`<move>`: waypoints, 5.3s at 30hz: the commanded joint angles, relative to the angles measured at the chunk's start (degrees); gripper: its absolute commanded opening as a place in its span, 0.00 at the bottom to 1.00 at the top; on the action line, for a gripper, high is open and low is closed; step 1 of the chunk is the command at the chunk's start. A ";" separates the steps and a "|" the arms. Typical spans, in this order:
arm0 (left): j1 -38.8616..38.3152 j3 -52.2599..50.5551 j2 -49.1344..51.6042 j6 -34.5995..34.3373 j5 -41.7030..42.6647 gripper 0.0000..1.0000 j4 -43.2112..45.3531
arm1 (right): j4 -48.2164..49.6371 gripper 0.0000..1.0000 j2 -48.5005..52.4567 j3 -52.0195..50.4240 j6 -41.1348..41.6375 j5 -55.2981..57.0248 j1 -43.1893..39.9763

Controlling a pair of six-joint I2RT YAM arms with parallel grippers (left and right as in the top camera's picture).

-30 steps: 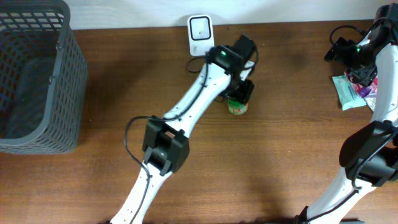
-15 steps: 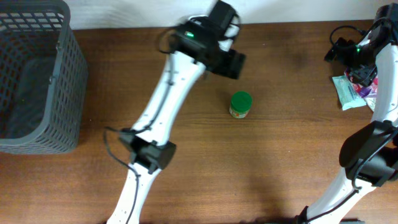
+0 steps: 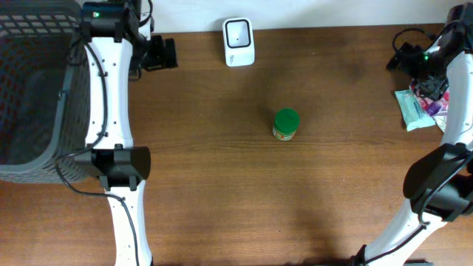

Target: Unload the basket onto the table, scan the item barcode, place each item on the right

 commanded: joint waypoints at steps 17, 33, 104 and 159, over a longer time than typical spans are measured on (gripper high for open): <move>-0.20 -0.15 -0.46 -0.09 -0.20 0.99 0.04 | -18.08 0.99 -1.14 -0.15 58.18 -4.70 27.98; -0.20 -0.17 -0.46 -0.09 -0.20 0.99 0.04 | -9.11 0.93 11.80 -2.29 78.03 1.01 34.73; -0.20 -0.15 -0.46 -0.09 -0.22 0.99 0.02 | -9.81 0.99 12.00 -3.61 34.51 -2.19 45.13; -0.74 -0.17 -0.46 -0.09 -0.20 0.99 0.04 | -16.20 0.99 12.11 0.74 37.83 9.64 45.66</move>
